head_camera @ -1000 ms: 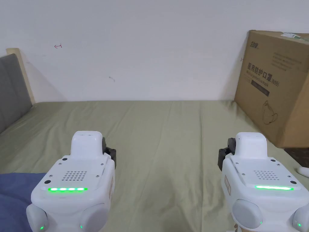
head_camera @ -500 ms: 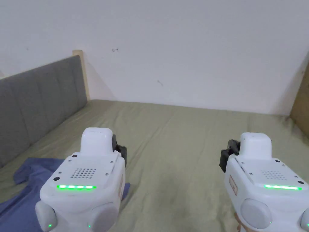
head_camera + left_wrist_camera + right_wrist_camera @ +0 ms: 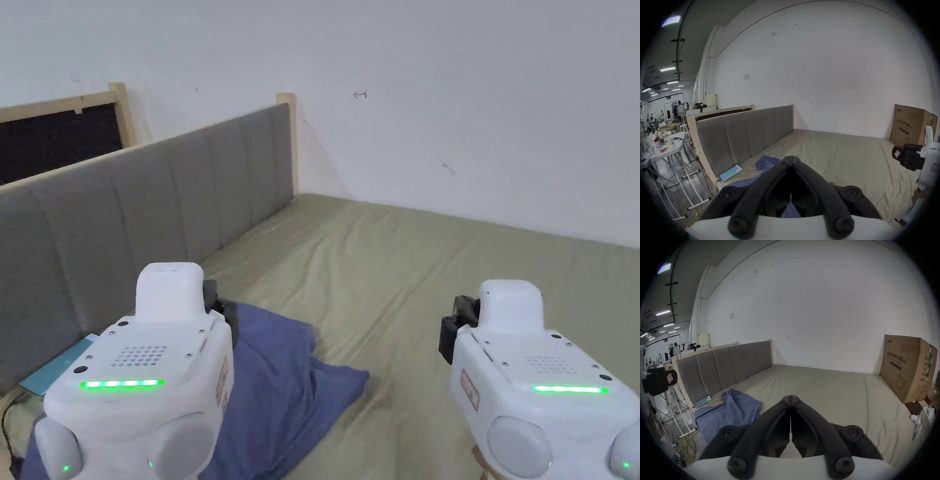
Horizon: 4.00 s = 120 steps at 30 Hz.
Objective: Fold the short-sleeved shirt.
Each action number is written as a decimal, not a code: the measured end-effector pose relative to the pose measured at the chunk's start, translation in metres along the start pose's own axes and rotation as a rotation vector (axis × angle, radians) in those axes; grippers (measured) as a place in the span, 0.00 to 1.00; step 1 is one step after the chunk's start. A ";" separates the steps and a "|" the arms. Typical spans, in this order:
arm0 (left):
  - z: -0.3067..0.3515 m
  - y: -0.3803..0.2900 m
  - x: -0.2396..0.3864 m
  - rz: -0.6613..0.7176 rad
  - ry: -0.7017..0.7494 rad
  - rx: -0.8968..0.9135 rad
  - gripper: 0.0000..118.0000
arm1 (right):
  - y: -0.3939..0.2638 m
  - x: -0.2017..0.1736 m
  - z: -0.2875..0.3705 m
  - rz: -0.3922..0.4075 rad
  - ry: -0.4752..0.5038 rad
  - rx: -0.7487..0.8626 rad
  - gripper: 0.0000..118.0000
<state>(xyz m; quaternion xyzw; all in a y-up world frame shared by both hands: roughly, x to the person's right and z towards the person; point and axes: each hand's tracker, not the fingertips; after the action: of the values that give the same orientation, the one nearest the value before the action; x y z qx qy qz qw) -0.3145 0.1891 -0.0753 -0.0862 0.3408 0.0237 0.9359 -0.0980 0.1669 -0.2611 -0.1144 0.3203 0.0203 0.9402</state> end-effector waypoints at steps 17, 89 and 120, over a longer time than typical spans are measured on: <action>-0.229 -0.146 0.040 0.042 -0.139 -0.760 0.96 | -0.046 0.027 -0.060 -0.031 -0.040 -0.199 0.00; -0.065 -0.096 0.359 -0.233 -0.930 -0.805 0.00 | -0.061 0.238 0.093 -0.352 -0.513 -0.177 0.00; -0.360 -0.152 0.220 -0.081 -0.327 -1.080 0.32 | -0.134 0.235 -0.018 -0.304 -0.421 -0.471 0.00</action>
<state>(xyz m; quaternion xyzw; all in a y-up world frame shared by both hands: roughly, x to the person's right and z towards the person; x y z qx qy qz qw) -0.3585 -0.0275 -0.4649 -0.5608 0.1273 0.1719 0.7998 0.0926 0.0246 -0.3900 -0.3680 0.0854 -0.0233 0.9256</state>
